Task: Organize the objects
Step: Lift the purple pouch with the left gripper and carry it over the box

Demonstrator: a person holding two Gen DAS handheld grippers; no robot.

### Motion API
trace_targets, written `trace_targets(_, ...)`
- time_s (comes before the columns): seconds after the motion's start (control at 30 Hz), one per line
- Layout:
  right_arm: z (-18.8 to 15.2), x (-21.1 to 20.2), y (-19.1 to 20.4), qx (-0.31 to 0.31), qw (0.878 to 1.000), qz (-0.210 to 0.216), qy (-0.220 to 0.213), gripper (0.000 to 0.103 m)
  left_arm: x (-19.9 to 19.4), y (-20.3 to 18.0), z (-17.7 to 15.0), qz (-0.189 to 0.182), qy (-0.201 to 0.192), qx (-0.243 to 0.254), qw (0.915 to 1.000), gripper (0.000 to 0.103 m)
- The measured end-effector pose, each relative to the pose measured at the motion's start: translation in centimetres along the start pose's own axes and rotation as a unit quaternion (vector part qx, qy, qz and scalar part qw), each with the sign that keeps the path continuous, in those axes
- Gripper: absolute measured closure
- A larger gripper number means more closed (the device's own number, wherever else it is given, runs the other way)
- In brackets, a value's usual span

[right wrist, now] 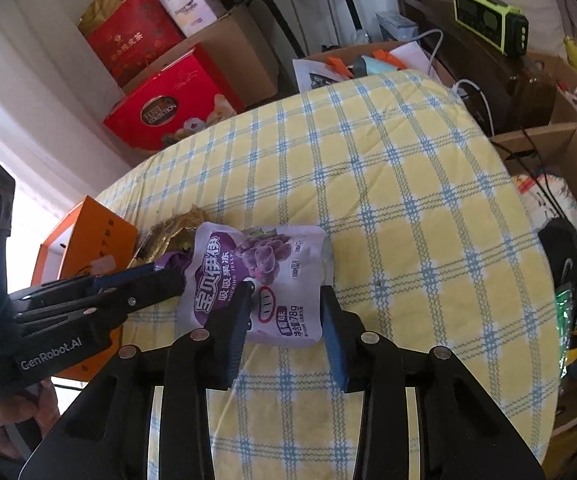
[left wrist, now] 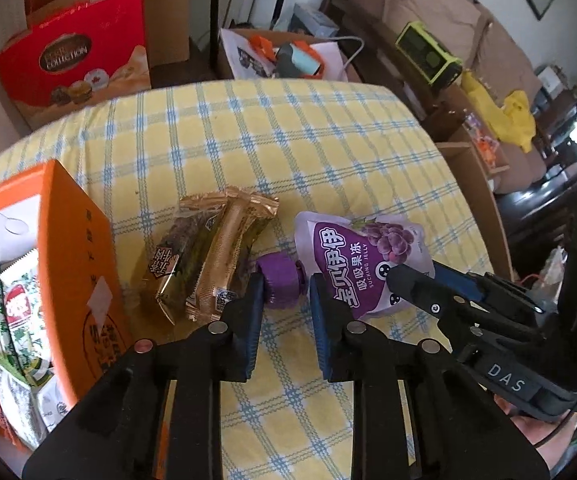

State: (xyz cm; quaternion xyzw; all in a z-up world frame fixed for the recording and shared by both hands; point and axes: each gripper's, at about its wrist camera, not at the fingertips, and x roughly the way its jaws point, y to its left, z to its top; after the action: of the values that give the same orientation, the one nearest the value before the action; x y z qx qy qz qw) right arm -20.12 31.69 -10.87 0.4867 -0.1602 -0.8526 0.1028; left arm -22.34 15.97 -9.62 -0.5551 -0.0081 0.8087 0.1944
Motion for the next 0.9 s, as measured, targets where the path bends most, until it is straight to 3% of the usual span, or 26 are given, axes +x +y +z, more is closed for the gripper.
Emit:
trace_targets(0.43,0.5,-4.6,3.4,-0.03,0.999,0.009,-0.04,0.067,-6.7,0.3,-0.9,-0.02,-0.057,0.0,0.9981,0.082)
trace_targets(0.9,0.6,-4.8,12.5,-0.093,0.994,0.049,-0.04,0.067,-13.5,7.7,-3.2,-0.002,-0.1,-0.045,0.994,0.082)
